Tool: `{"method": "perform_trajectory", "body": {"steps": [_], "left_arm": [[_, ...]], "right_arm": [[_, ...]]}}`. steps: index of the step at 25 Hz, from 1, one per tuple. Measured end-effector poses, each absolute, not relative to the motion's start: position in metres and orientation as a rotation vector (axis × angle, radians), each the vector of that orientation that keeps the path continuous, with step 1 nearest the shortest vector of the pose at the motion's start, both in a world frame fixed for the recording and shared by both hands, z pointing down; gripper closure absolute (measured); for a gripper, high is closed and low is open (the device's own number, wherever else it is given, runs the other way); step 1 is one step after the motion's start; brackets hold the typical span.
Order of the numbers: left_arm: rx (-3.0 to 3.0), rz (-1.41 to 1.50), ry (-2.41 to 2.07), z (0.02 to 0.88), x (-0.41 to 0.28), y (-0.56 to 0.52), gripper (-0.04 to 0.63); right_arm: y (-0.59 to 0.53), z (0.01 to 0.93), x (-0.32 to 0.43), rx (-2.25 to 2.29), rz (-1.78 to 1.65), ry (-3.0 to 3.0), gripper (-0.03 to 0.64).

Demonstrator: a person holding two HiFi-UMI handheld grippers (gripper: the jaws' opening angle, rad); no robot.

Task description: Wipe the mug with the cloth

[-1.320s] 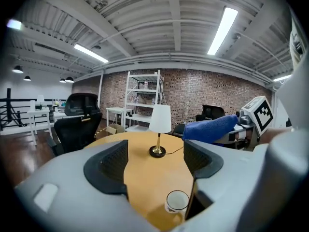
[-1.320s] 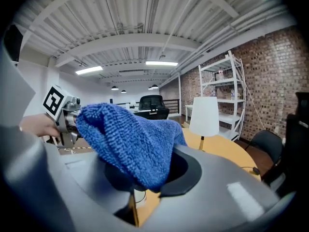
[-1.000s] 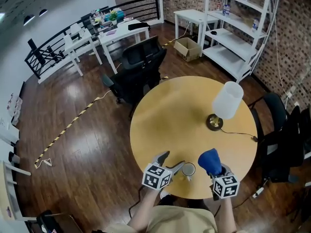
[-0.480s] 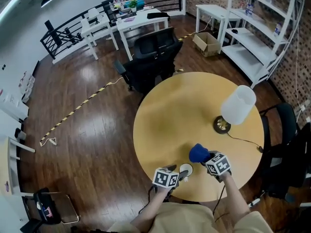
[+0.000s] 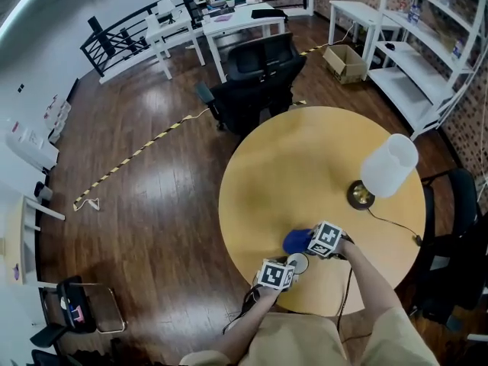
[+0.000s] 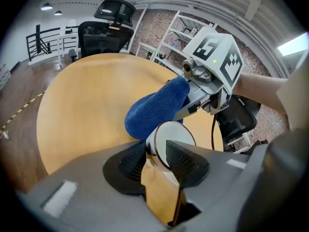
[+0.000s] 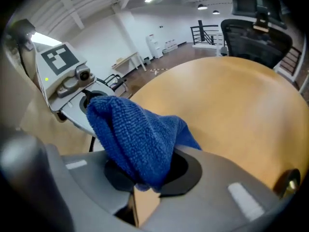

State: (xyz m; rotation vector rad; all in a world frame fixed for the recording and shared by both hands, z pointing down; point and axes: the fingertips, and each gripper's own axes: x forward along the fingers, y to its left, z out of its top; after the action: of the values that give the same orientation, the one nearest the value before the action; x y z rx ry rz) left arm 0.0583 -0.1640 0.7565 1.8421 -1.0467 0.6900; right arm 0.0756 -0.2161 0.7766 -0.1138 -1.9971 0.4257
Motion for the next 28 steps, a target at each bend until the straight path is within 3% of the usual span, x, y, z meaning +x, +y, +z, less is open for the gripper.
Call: {"method": "perform_trajectory", "body": {"steps": [4,8,28], "left_arm": [[1.826,0.711,-1.125,0.761,0.054,-0.170,0.536],[1.888,0.812,-1.206,0.755,0.050,-0.177,0.549],[1.850,0.745,-1.232,0.755,0.055,-0.176,0.529]], "right_arm": [[-0.199,0.788,0.079,-0.300,0.392,-1.959,0.551],[-0.188,0.791,0.087,-0.339,0.332,-1.953,0.551],[-0.095,0.781,0.119,-0.076,0.365,-2.037,0.551]]}}
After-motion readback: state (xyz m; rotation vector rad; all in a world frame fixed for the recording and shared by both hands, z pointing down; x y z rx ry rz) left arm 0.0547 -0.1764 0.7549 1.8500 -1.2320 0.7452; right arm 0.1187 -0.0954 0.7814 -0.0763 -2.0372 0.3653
